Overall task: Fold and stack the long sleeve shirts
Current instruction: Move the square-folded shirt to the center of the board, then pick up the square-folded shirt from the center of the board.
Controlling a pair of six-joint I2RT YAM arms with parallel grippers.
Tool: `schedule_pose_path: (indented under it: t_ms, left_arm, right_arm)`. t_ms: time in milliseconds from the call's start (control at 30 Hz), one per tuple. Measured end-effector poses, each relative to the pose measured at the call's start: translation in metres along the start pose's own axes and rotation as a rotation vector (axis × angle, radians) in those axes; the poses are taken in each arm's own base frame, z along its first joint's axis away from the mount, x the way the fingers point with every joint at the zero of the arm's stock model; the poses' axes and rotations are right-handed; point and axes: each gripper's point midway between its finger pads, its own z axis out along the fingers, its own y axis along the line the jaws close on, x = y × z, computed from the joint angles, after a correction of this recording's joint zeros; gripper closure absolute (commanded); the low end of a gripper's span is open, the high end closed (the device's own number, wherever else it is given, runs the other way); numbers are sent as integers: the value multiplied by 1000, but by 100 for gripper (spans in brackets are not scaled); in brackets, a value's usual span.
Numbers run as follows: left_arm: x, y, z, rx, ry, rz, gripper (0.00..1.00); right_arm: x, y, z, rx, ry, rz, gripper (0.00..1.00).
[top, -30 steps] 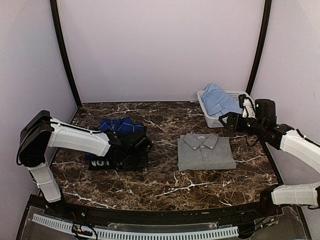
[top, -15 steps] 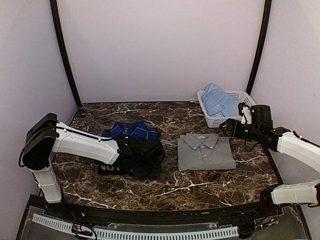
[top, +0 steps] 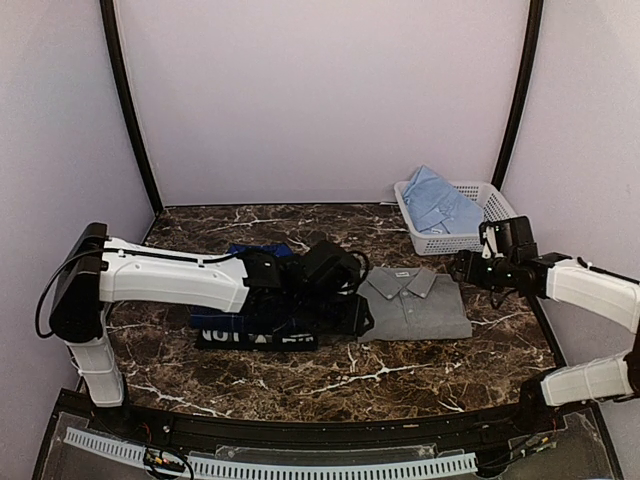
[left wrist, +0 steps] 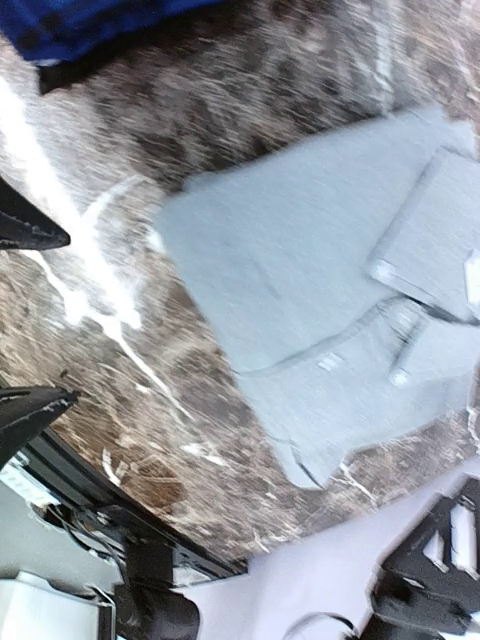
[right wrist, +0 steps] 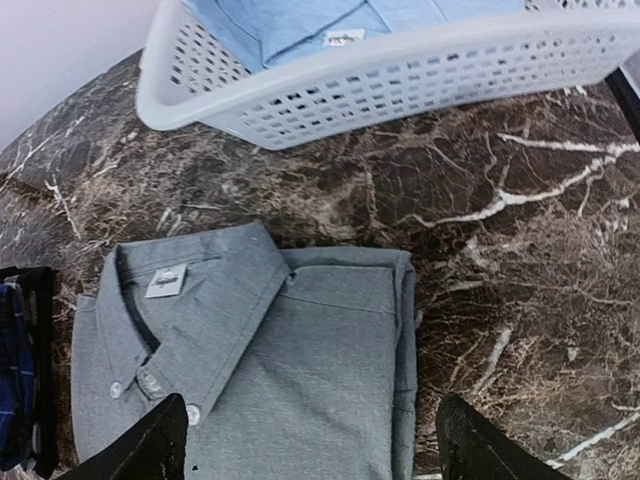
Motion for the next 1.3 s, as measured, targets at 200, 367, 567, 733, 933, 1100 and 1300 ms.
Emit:
schedule_pose_path:
  t_ms: [200, 367, 567, 733, 933, 1100, 1300]
  left_arm:
    - [-42, 14, 35, -4, -22, -20, 54]
    - [-53, 61, 72, -84, 7, -45, 51]
    - [-52, 75, 99, -99, 47, -39, 50]
    - [-53, 68, 113, -78, 57, -32, 52]
    - [-55, 62, 118, -55, 62, -42, 63]
    - [-52, 58, 122, -27, 74, -69, 86]
    - [-53, 51, 124, 0, 87, -80, 100]
  right_arm:
    - [24, -26, 17, 69, 100, 38, 28]
    - [39, -38, 26, 87, 159, 55, 33]
    - [58, -45, 42, 88, 243, 54, 39]
    - [72, -47, 54, 84, 294, 61, 51]
    - [70, -37, 63, 20, 289, 76, 69]
    - [73, -29, 63, -26, 307, 92, 84]
    - [69, -20, 53, -63, 300, 107, 100]
